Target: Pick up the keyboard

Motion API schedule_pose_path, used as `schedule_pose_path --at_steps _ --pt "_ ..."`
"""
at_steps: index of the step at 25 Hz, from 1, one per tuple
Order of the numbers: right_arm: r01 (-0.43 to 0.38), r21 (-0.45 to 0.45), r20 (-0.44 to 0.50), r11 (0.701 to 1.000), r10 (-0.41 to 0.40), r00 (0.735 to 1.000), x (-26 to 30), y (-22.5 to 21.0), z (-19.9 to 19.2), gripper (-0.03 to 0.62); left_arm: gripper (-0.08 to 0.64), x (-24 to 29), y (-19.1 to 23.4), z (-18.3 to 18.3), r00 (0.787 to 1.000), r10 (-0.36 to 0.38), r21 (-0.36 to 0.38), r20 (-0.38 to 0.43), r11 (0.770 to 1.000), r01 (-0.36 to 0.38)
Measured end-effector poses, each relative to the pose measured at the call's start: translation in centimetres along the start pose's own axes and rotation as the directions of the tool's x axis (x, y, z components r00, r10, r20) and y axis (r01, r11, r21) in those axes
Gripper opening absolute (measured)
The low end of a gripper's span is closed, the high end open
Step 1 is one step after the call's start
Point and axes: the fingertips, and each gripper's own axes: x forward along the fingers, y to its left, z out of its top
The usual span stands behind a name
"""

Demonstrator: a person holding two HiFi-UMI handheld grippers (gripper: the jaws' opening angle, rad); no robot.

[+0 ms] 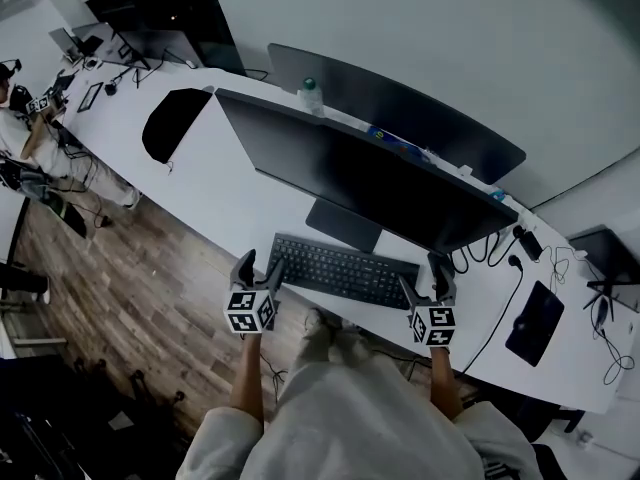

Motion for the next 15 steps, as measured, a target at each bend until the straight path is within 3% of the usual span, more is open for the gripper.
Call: schedule_pose_path --at_steps 15 --pt "0.034 0.035 -0.073 0.999 -0.032 0.997 1.2 0.8 -2.7 0.394 0.29 3.2 1.7 -3.4 0.993 -0.056 -0.019 -0.103 0.998 0.054"
